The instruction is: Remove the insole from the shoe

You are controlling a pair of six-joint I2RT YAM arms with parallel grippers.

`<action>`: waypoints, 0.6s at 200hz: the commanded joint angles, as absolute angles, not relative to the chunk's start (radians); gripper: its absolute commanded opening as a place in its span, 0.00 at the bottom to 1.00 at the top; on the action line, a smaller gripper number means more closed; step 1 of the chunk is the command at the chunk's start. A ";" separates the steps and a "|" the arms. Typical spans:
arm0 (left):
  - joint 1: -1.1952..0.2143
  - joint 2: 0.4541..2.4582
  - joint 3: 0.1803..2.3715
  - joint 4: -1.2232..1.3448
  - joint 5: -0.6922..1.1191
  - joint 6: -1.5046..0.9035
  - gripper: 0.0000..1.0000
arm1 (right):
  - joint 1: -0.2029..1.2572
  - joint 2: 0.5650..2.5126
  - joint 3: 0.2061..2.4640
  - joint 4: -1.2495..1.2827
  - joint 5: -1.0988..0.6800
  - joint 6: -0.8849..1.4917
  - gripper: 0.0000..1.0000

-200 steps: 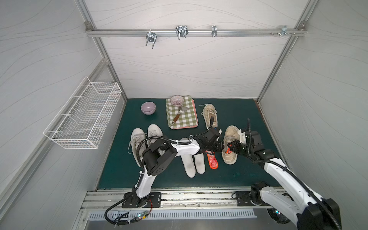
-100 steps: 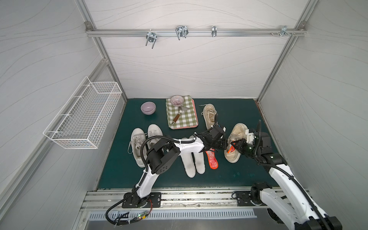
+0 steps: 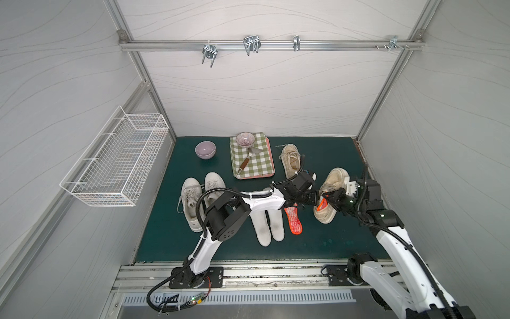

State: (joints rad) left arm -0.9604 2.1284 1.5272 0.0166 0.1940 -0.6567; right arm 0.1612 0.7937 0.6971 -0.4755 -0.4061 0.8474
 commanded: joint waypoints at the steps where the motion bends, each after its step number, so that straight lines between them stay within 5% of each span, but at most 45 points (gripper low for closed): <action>1: -0.924 2.232 1.498 -0.188 0.020 -0.648 0.00 | 0.171 0.736 0.828 -0.341 -0.594 0.866 0.00; 120: -0.991 2.014 1.218 0.052 0.017 -0.560 0.00 | 0.100 0.876 0.792 -0.366 -0.513 0.810 0.00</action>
State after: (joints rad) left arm -0.9882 2.0258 1.3186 0.1417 0.1371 -0.5976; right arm 0.1249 0.8574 0.6971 -0.5076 -0.4591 0.8303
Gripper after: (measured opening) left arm 0.067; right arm 0.122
